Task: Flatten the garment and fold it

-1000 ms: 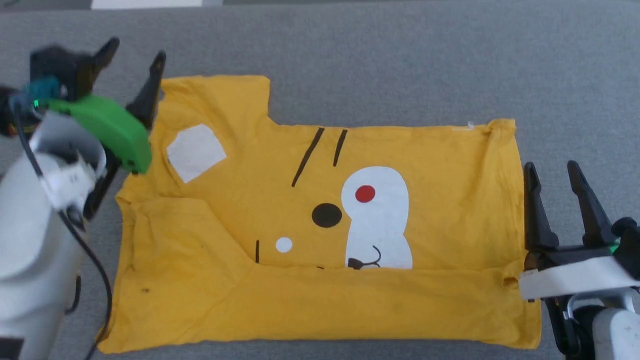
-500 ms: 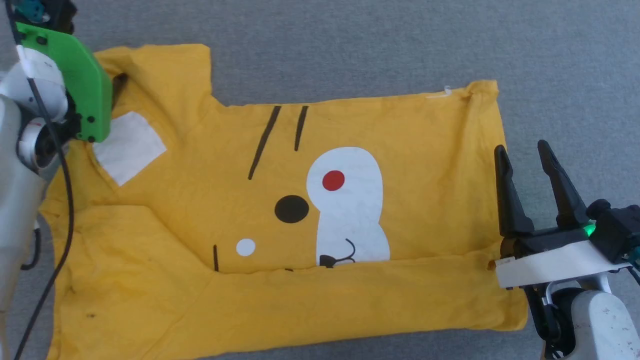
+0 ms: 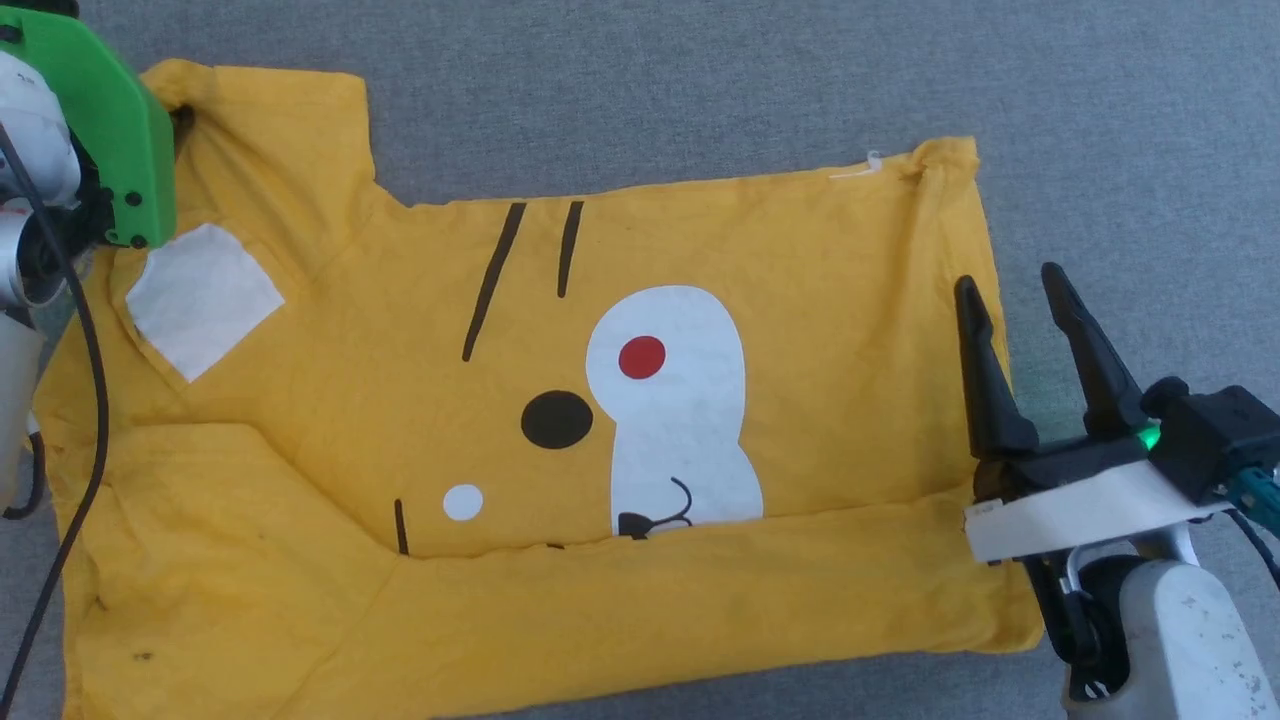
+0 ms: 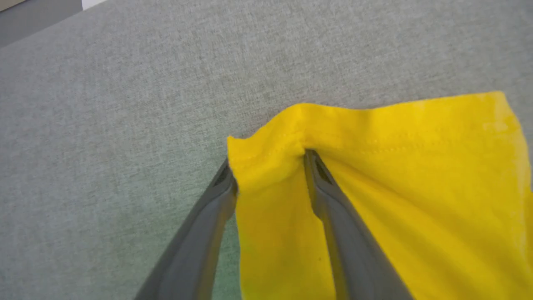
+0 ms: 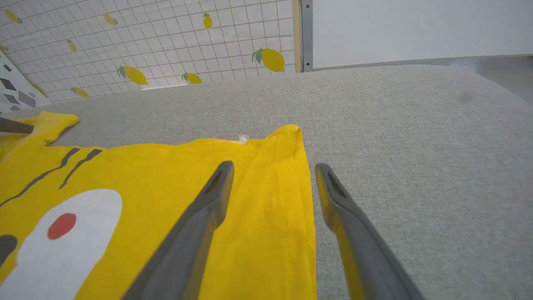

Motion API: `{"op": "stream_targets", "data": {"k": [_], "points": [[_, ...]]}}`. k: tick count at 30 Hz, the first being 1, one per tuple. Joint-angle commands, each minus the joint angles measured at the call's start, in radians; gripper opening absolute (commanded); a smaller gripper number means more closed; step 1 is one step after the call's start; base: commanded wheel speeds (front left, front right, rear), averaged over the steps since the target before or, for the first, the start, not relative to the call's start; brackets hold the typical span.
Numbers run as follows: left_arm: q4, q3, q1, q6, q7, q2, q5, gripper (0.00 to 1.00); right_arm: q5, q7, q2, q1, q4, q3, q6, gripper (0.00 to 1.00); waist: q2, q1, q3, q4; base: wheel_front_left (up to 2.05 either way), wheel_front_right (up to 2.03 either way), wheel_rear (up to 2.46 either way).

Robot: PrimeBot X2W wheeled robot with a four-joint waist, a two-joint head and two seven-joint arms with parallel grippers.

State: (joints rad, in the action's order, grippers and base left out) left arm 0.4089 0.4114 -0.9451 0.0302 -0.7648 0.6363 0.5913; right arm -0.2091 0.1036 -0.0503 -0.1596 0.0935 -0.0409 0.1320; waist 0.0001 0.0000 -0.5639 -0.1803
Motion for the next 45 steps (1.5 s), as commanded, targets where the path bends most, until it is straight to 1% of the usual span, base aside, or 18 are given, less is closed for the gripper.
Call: {"op": "stream_targets", "data": {"k": [1, 5, 8, 12, 13, 20, 21, 22, 23, 24, 25, 26, 29, 31, 34, 40, 42, 45], "points": [[0.017, 0.013, 0.020, 0.002, -0.016, 0.002, 0.002, 0.00, 0.014, -0.008, 0.000, -0.030, 0.008, -0.009, -0.001, 1.00, -0.0001, 0.0000, -0.002, 0.001, 0.00, 0.00, 0.00], [0.003, 0.012, 0.018, 0.007, -0.004, 0.008, 0.004, 0.00, 0.049, -0.051, 0.000, -0.094, 0.019, -0.007, -0.001, 1.00, -0.0001, 0.0000, -0.003, 0.001, 0.00, 0.00, 0.00], [-0.003, 0.013, 0.012, 0.009, 0.000, 0.011, 0.003, 0.00, 0.069, -0.154, 0.000, -0.168, -0.002, 0.003, -0.001, 1.00, -0.0001, 0.0000, -0.004, 0.001, 0.00, 0.00, 0.00], [-0.008, 0.016, 0.008, 0.011, 0.000, 0.007, 0.009, 0.00, 0.079, -0.389, 0.000, -0.276, -0.066, 0.043, -0.001, 1.00, -0.0001, 0.0000, -0.006, 0.007, 0.00, 0.00, 0.00], [-0.013, 0.018, 0.006, 0.013, 0.002, 0.005, 0.012, 0.00, 0.110, -0.573, 0.000, -0.359, -0.106, 0.057, -0.001, 1.00, -0.0001, 0.0000, -0.012, 0.014, 0.00, 0.00, 0.00], [-0.021, 0.026, -0.008, 0.018, 0.011, -0.004, 0.014, 0.00, 0.171, -0.901, 0.000, -0.504, -0.202, 0.093, -0.001, 1.00, -0.0001, 0.0000, -0.032, 0.033, 0.00, 0.00, 0.00], [-0.021, 0.028, -0.009, 0.019, 0.013, -0.006, 0.014, 0.00, 0.174, -0.948, 0.000, -0.518, -0.217, 0.093, -0.001, 0.74, -0.0001, 0.0000, -0.033, 0.035, 0.00, 0.00, 0.00], [-0.020, 0.030, -0.010, 0.020, 0.016, -0.009, 0.015, 0.00, 0.173, -0.993, 0.000, -0.530, -0.228, 0.091, -0.001, 0.43, -0.0001, 0.0000, -0.034, 0.038, 0.00, 0.00, 0.00], [-0.019, 0.031, -0.011, 0.021, 0.018, -0.010, 0.015, 0.00, 0.175, -1.024, 0.000, -0.538, -0.233, 0.085, -0.001, 0.29, -0.0001, 0.0000, -0.034, 0.040, 0.00, 0.00, 0.00], [-0.017, 0.032, -0.011, 0.023, 0.023, -0.013, 0.016, 0.00, 0.174, -1.054, 0.000, -0.544, -0.236, 0.079, -0.001, 0.07, -0.0001, 0.0000, -0.034, 0.042, 0.00, 0.00, 0.00], [-0.016, 0.032, -0.011, 0.024, 0.027, -0.016, 0.018, 0.00, 0.168, -1.073, 0.000, -0.547, -0.237, 0.075, -0.001, 0.00, -0.0001, 0.0000, -0.032, 0.044, 0.00, 0.00, 0.00], [-0.013, 0.033, -0.009, 0.026, 0.034, -0.021, 0.021, 0.00, 0.164, -1.092, 0.000, -0.549, -0.236, 0.072, -0.001, 0.00, -0.0001, 0.0000, -0.029, 0.047, 0.00, 0.00, 0.00], [-0.010, 0.032, -0.005, 0.031, 0.072, -0.030, 0.022, 0.00, 0.163, -1.093, 0.000, -0.545, -0.224, 0.070, -0.001, 0.00, -0.0001, 0.0000, -0.016, 0.054, 0.00, 0.00, 0.00], [-0.012, 0.029, 0.001, 0.036, 0.126, -0.032, 0.014, 0.00, 0.160, -1.057, -0.003, -0.536, -0.213, 0.068, -0.001, 0.00, -0.0001, 0.0000, -0.001, 0.058, 0.00, 0.00, 0.00], [-0.026, 0.020, 0.023, 0.042, 0.260, -0.033, -0.010, 0.00, 0.157, -0.952, -0.008, -0.506, -0.194, 0.068, -0.001, 0.00, -0.0001, 0.0000, 0.036, 0.067, 0.00, 0.00, 0.00], [-0.072, -0.026, 0.150, 0.025, 0.542, -0.052, -0.018, 0.00, 0.119, -0.698, -0.016, -0.386, -0.149, 0.077, -0.001, 0.00, -0.0001, 0.0000, 0.143, 0.104, 0.00, 0.00, 0.00], [-0.099, -0.038, 0.214, 0.021, 0.606, -0.054, -0.007, 0.00, 0.105, -0.638, -0.022, -0.332, -0.138, 0.078, -0.001, 0.00, -0.0001, 0.0000, 0.180, 0.115, 0.00, 0.00, 0.00], [-0.151, -0.060, 0.323, 0.005, 0.668, -0.056, 0.018, 0.00, 0.088, -0.571, -0.025, -0.251, -0.121, 0.089, -0.001, 0.00, -0.0001, 0.0000, 0.236, 0.132, 0.00, 0.00, 0.00]]}}
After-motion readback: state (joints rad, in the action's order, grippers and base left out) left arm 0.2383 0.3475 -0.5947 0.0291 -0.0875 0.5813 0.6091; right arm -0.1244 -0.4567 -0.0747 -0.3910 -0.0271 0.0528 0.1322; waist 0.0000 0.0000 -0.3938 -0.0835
